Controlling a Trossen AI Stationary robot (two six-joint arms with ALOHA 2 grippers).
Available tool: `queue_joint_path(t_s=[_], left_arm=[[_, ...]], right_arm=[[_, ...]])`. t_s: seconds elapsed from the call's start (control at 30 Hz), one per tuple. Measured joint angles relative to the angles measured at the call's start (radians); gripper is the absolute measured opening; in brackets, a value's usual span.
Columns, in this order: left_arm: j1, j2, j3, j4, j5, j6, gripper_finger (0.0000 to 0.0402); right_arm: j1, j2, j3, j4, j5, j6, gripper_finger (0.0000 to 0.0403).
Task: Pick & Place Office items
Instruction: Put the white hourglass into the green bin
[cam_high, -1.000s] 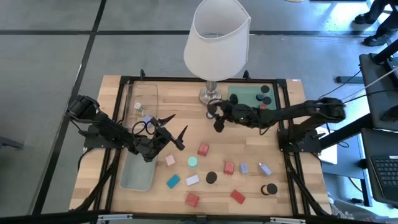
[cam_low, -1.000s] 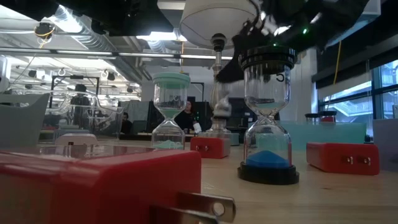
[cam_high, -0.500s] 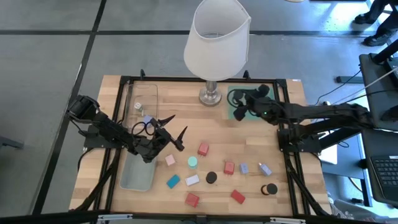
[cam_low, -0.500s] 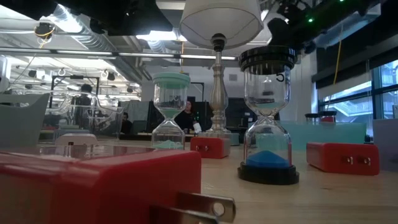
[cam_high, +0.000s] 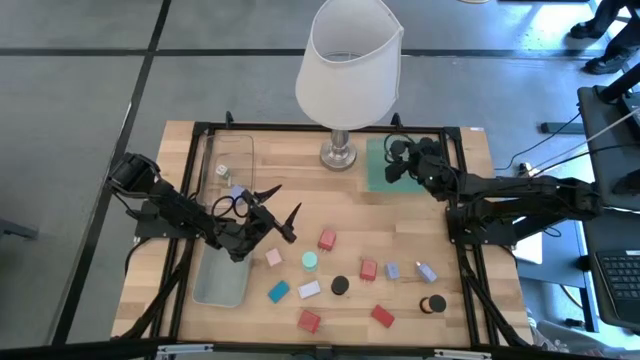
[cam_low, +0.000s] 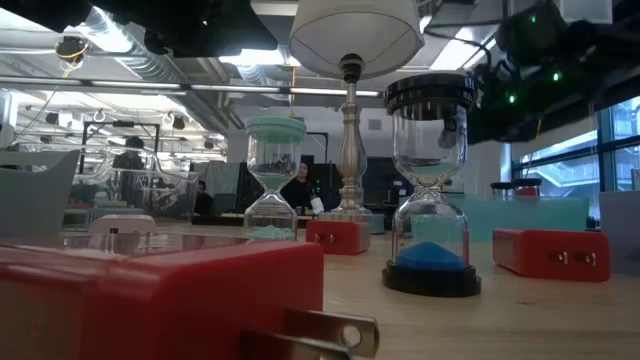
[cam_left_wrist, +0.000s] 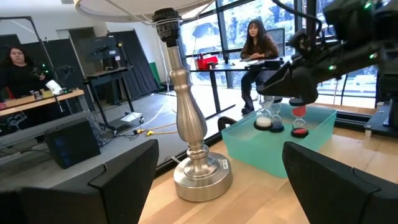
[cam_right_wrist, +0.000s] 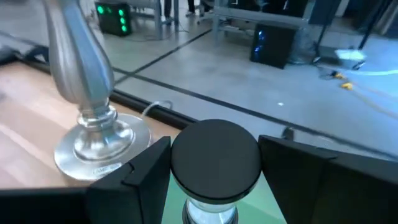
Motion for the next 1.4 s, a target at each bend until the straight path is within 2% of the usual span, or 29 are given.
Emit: queue_joint_path(t_s=[0.13,0.4,0.6,0.77,1.03,1.17,1.4], left_arm=[[0.013,0.0,0.0,0.0,0.0,0.0,0.034],[0.019,0.0,0.0,0.0,0.0,-0.001,0.034],[0.019,0.0,0.0,0.0,0.0,0.02,0.034],[0.02,0.0,0.0,0.0,0.0,0.035,0.034],[0.02,0.0,0.0,0.0,0.0,0.044,0.034],[0.02,0.0,0.0,0.0,0.0,0.045,0.034],[0.02,0.0,0.0,0.0,0.0,0.044,0.034]], right_arm=[[-0.045,0.047,-0.017,0.096,-0.087,0.036,0.0217],[-0.09,0.241,-0.016,0.257,-0.093,0.028,0.0217],[-0.132,0.363,0.045,0.264,-0.088,0.042,0.0217],[-0.141,0.453,0.12,0.263,-0.093,-0.009,0.0218],[-0.146,0.543,0.17,0.251,-0.095,-0.008,0.0221],[-0.146,0.546,0.171,0.252,-0.092,0.021,0.0241],[-0.146,0.543,0.171,0.256,-0.091,0.046,0.0303]])
